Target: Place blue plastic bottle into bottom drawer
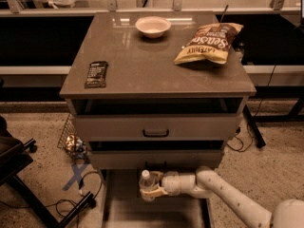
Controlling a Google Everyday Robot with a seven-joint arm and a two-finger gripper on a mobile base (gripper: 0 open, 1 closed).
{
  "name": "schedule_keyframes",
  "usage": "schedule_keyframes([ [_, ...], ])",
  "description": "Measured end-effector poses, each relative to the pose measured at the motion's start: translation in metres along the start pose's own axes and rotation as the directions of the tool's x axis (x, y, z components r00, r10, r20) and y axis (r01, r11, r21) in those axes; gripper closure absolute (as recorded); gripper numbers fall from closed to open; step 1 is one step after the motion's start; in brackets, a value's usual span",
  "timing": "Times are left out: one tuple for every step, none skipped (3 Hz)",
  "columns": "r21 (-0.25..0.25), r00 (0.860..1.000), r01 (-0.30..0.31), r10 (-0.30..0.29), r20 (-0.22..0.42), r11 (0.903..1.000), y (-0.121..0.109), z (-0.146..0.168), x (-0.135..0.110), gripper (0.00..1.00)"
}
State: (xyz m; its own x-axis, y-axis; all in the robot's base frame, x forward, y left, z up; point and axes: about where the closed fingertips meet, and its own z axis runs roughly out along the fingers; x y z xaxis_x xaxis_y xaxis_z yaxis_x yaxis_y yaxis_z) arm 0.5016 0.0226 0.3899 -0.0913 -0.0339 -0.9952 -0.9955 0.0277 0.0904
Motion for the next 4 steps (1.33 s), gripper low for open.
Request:
schedule_keyframes([
  [0.032, 0.999, 0.032, -0.031, -0.031, 0.9990, -0.015, -0.001, 0.039, 1.00],
  [0.071, 0.999, 0.046, -0.044, -0.032, 0.9965, -0.020, 0.000, 0.079, 1.00],
  [0.092, 1.000, 0.029, -0.028, -0.003, 0.9954, -0.011, 0.012, 0.127, 1.00],
  [0.099, 1.000, 0.018, -0.019, 0.012, 0.9949, -0.007, 0.021, 0.147, 1.00],
])
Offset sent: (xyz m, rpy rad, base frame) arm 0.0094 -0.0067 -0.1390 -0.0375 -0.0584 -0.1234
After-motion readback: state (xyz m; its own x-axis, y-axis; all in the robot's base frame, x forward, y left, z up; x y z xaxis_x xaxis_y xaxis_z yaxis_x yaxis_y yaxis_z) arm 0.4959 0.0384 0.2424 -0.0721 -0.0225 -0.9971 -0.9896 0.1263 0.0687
